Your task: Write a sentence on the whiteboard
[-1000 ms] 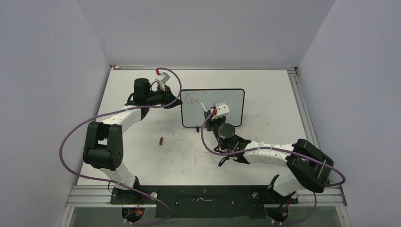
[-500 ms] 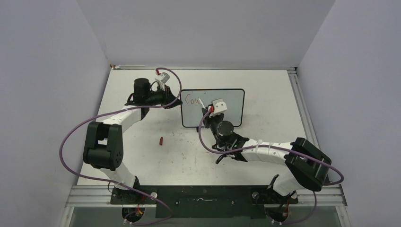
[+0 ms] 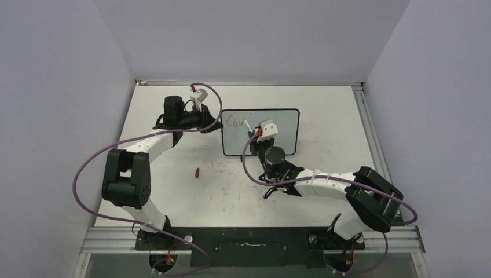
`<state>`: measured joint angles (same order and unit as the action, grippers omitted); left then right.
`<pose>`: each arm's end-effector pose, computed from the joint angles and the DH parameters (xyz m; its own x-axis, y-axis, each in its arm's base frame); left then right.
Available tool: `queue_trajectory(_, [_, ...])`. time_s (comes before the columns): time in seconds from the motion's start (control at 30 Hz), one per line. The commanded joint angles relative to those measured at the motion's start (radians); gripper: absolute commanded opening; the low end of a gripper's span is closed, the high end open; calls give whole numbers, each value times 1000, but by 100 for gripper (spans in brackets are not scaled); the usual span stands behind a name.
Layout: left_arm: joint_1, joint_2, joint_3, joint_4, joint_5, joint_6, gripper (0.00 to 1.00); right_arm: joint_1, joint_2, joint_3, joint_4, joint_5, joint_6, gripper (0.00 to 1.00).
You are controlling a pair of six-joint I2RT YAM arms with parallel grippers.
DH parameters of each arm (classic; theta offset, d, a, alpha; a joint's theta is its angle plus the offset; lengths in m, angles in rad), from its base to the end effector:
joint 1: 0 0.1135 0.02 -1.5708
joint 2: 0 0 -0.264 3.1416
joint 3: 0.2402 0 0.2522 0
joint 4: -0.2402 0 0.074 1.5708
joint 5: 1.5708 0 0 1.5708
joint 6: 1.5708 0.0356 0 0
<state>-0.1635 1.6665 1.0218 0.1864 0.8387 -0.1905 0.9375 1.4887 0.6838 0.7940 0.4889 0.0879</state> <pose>0.3556 -0.0855 0.2338 -0.5738 -0.0336 -0.8183 0.6704 0.5546 -0.4929 0.2010 0.2455 0.2405 -0.0445 0.0704 -0.9965 -0.4315 0.8983 0.0827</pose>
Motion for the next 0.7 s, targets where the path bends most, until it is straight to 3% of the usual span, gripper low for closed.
queue_trajectory(0.0, [10,-36,29,2,2,0,0,-10,5,6,42,29,14,5])
queue_trajectory(0.67, [11,-36,28,4,1,-1,0,-4,2,-68,18,37,73,5])
